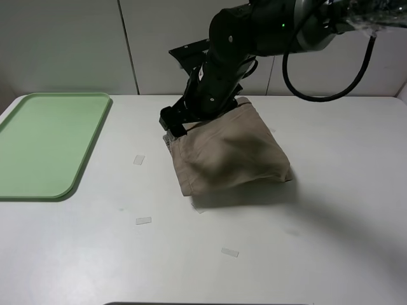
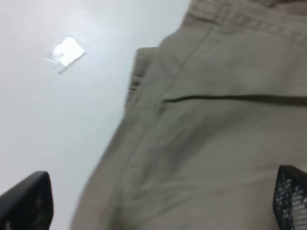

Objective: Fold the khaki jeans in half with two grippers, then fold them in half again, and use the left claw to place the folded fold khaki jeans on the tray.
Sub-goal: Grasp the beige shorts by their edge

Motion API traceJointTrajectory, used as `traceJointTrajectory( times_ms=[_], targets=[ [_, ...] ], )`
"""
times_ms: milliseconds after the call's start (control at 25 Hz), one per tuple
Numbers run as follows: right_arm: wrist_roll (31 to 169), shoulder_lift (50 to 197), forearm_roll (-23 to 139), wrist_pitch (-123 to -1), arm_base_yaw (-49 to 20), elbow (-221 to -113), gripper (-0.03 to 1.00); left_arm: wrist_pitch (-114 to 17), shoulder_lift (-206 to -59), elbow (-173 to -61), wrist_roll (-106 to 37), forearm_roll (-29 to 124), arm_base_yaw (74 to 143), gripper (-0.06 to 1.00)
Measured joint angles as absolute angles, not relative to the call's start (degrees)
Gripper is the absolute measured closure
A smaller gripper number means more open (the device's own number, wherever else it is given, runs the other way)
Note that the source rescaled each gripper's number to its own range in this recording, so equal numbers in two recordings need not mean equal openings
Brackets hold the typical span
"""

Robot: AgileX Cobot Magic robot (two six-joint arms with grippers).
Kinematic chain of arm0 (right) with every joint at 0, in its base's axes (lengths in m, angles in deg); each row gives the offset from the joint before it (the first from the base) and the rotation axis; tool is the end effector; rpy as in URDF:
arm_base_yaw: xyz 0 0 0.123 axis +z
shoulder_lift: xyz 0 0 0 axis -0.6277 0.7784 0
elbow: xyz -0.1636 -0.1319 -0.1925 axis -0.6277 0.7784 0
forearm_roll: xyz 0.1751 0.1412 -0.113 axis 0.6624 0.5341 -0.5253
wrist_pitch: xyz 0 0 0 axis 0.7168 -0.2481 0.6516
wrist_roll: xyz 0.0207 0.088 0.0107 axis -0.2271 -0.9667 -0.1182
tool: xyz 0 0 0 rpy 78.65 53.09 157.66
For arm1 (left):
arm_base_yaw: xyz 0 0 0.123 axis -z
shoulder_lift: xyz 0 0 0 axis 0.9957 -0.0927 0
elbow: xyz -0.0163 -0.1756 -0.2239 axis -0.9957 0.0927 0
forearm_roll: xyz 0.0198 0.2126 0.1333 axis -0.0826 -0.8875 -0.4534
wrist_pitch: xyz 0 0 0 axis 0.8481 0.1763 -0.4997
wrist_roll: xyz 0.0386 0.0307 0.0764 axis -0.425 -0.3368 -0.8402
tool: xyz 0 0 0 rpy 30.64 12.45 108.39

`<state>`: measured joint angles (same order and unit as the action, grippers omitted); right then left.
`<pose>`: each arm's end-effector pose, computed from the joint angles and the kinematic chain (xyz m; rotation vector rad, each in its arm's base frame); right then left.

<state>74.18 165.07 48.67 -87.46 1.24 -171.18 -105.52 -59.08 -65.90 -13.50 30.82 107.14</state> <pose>0.3328 0.2790 0.1957 -0.8559 2.5000 0.2371 -0.0037 0.0064 0.2752 0.6197 1.9514 -0.0352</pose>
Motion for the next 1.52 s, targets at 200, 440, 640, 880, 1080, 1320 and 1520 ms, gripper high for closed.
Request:
traceJointTrajectory(
  times_ms=[200, 440, 640, 880, 1080, 1320, 1520],
  targets=[
    [77.38, 162.58, 45.40, -87.41, -3.45, -171.18, -0.03, -105.52, -59.08, -65.90, -13.50, 30.82, 107.14, 0.10],
    [79.73, 159.88, 44.66, -87.75, -13.60, -170.57, -0.03, -105.52, -59.08, -65.90, -13.50, 30.82, 107.14, 0.10],
    [82.46, 155.12, 45.82, -87.39, -22.04, -166.69, -0.03, -105.52, -59.08, -65.90, -13.50, 30.82, 107.14, 0.10],
    [89.86, 144.71, 53.20, -78.49, -30.90, -153.03, -0.03, -105.52, -59.08, -65.90, -13.50, 30.82, 107.14, 0.10],
    [98.04, 134.45, 59.78, -69.94, -37.79, -140.11, -0.03, -105.52, -59.08, -65.90, -13.50, 30.82, 107.14, 0.10],
    [98.70, 120.74, 60.69, -66.70, -44.28, -128.71, -0.03, -105.52, -59.08, -65.90, -13.50, 30.82, 107.14, 0.10],
    [93.76, 107.00, 58.26, -67.15, -46.04, -125.94, -0.03, -105.65, -59.08, -65.90, -13.50, 30.75, 107.14, 0.10]
  ],
)
